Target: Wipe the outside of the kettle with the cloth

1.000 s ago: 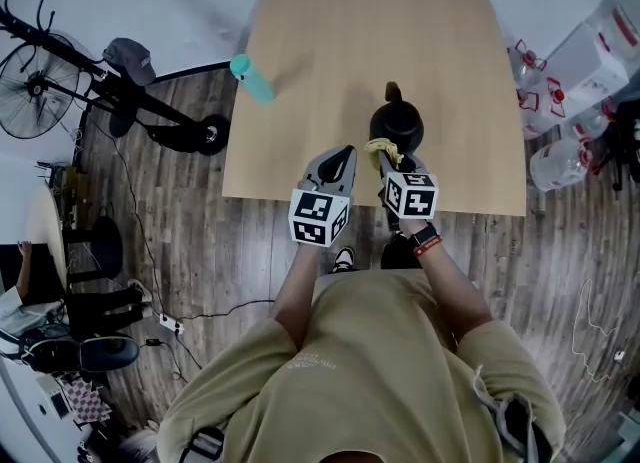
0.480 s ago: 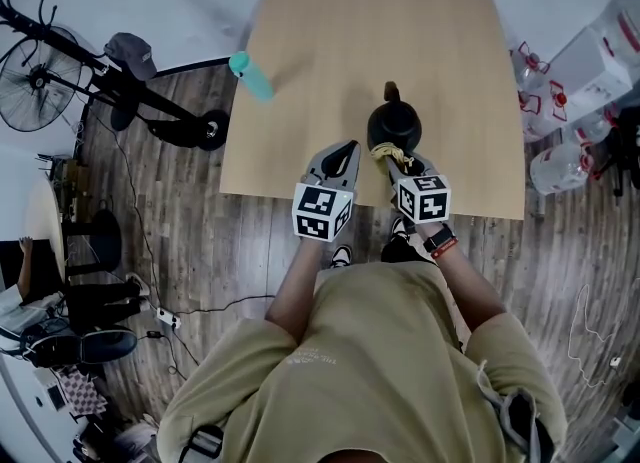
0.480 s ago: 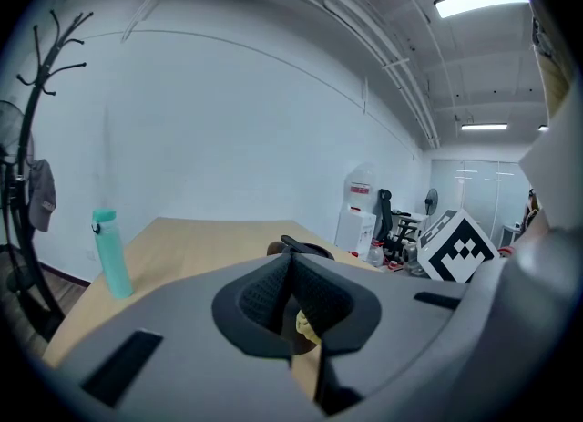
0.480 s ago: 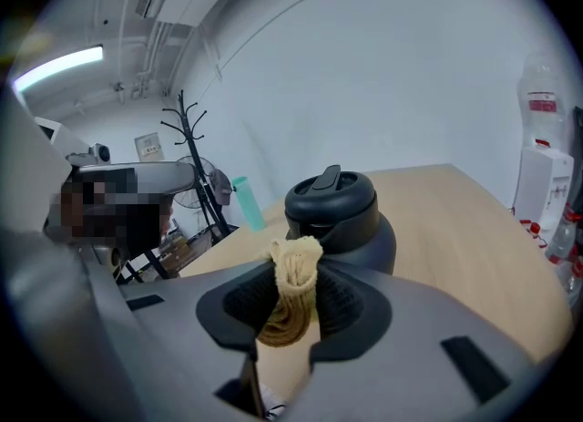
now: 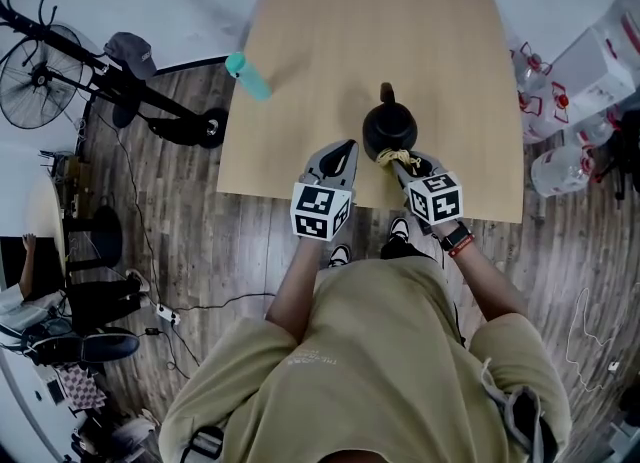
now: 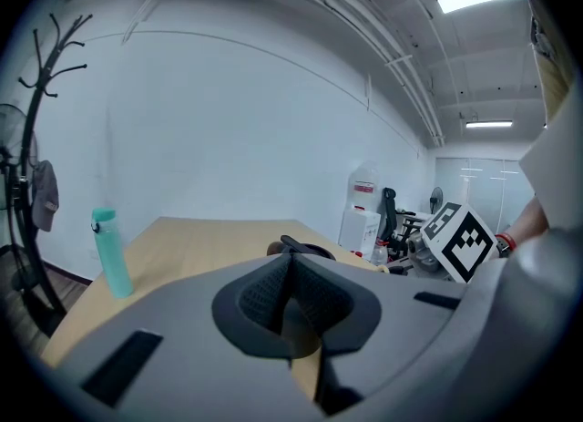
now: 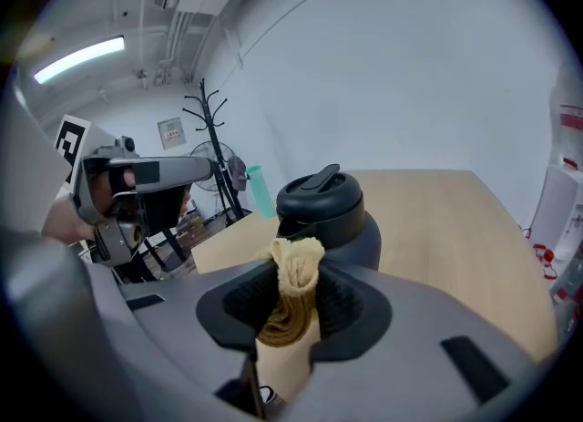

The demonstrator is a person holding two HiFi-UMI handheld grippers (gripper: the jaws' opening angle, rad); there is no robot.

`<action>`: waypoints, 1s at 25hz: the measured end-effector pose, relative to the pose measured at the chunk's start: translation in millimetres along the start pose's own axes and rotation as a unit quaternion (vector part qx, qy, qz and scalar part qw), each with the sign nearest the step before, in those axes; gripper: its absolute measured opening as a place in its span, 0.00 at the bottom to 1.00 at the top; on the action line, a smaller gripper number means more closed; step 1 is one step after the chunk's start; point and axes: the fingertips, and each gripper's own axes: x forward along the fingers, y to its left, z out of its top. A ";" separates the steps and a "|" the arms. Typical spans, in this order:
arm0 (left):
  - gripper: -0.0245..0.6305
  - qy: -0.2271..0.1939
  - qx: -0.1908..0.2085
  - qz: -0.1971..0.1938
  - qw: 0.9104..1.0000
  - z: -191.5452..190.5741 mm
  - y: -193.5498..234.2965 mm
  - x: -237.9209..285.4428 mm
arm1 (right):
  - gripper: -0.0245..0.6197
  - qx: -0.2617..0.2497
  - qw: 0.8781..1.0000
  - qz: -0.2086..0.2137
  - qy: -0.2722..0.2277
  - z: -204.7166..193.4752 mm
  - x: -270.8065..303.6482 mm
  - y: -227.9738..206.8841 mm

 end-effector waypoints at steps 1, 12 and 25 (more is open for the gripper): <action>0.07 0.000 -0.001 0.003 1.000 0.4 -0.3 1.5 | 0.22 -0.006 1.000 0.003 0.002 0.0 -1.1 -2.3; 0.07 -0.002 -0.006 0.007 1.000 4.7 -13.6 23.0 | 0.22 -0.056 0.997 0.048 0.036 3.9 -8.4 -18.6; 0.07 -0.002 0.002 -0.005 1.000 13.4 -20.4 39.6 | 0.22 -0.152 0.984 0.052 0.078 8.5 -12.7 -32.6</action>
